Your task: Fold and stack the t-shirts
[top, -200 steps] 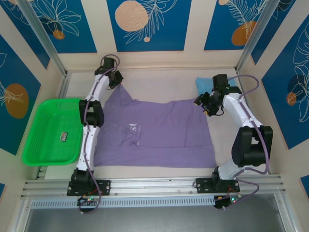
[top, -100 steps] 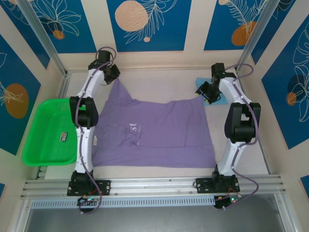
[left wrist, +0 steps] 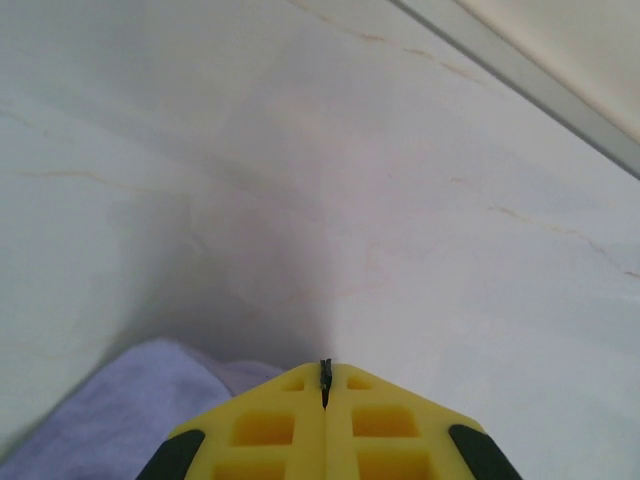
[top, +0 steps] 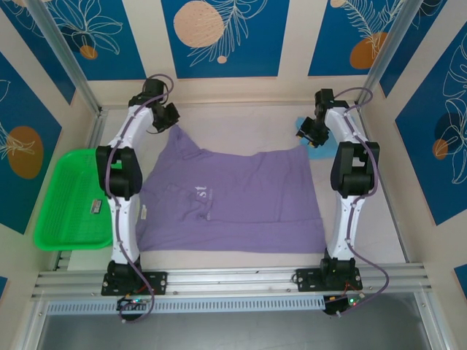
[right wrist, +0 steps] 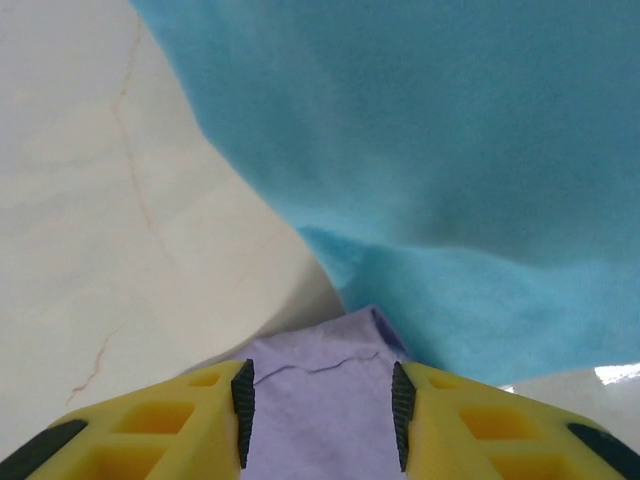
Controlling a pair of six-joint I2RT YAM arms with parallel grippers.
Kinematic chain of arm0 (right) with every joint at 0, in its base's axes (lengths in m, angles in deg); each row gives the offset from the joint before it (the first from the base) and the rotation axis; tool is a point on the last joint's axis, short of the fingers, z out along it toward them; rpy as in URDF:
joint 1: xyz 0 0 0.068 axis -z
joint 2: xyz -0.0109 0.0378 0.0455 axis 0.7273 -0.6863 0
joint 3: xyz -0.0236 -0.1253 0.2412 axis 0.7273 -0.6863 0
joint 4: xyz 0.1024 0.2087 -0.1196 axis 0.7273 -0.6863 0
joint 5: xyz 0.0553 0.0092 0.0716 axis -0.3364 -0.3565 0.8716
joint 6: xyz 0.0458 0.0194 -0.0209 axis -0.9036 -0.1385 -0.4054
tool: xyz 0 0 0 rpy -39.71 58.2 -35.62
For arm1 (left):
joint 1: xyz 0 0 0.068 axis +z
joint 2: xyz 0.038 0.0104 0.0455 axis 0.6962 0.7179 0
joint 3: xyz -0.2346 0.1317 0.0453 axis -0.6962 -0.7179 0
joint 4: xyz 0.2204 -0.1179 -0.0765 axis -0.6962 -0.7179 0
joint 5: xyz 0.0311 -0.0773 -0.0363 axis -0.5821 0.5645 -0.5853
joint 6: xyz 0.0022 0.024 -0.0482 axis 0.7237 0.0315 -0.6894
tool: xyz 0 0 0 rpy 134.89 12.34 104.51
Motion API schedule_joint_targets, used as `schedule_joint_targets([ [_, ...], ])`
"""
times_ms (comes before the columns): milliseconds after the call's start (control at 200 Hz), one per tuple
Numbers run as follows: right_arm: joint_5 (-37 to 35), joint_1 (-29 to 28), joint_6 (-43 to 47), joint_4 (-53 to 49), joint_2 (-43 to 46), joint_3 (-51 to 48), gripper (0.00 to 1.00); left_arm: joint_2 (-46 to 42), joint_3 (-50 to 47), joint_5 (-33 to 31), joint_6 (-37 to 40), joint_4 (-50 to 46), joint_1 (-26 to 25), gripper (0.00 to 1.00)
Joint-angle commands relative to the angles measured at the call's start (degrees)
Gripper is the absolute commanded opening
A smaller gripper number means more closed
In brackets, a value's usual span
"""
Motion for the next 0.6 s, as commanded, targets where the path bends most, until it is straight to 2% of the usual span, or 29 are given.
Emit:
schedule_joint_targets([
  [0, -2.10, -0.01, 2.19, -2.84, -1.95, 2.51, 0.43, -4.91, -1.56, 1.50, 2.15, -1.32, -0.52, 0.00],
  [380, -2.10, -0.03, 2.84, -3.95, -4.56, 4.98, 0.43, -6.26, -2.32, 2.30, 2.96, -2.74, -0.66, 0.00],
  [590, -1.70, -0.18, 3.27, -4.28, -6.16, 5.85, 0.38, -5.83, -1.14, 2.66, 2.93, -3.37, -0.90, 0.00],
])
